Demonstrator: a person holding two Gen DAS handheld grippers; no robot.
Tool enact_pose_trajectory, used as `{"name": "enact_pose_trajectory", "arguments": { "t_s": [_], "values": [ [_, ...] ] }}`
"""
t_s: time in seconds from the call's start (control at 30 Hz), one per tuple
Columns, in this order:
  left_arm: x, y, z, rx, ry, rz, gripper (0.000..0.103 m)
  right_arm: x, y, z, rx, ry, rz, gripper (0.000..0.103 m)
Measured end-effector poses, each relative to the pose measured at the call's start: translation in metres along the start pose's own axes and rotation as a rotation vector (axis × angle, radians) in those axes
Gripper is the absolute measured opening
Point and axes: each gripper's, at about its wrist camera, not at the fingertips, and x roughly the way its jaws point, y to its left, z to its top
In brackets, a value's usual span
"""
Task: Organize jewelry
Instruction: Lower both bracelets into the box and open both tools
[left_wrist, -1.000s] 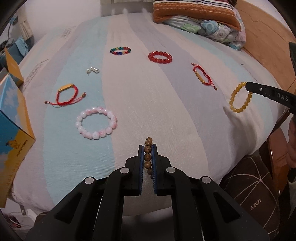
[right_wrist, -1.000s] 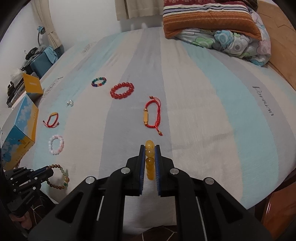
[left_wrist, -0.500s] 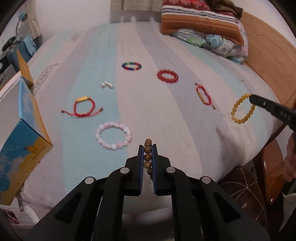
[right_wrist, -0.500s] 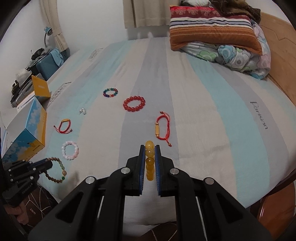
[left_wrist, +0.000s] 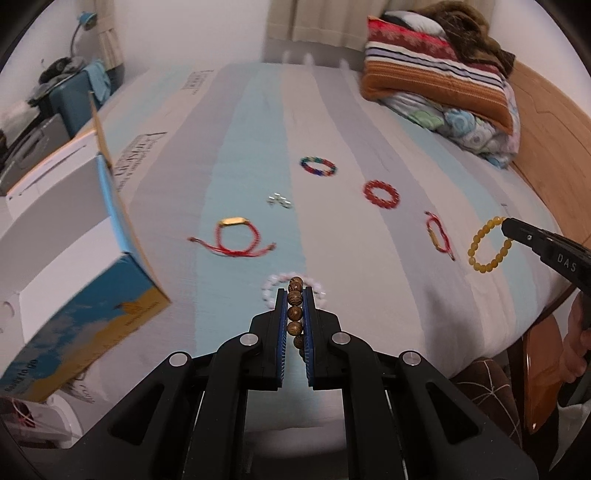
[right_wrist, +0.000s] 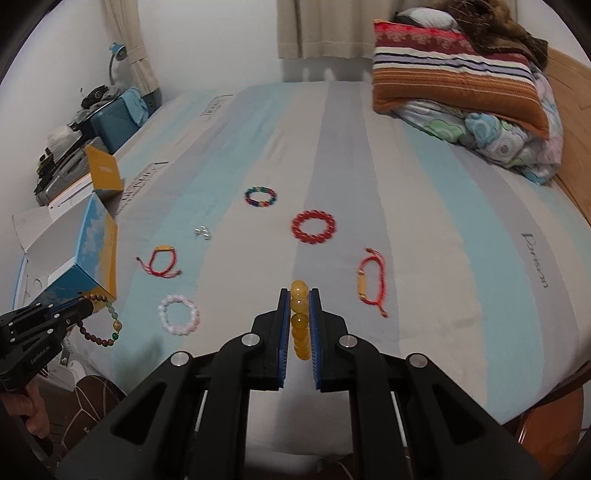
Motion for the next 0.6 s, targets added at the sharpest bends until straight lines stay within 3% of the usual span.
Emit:
{"name": "enact_pose_trajectory", "arguments": {
  "t_s": [0.37,0.6],
  "values": [
    [-0.043,0.070,0.028,-0.097,-0.057,0.073,0.007,0.007,0.082,0.043,-0.092,-0.014,0.091,0.009],
    [-0.067,0.137,0.036,-0.182,-0.079,0.151,0.007,0.015,0.150,0.069,-0.170,-0.015,0.165,0.009]
  ]
}}
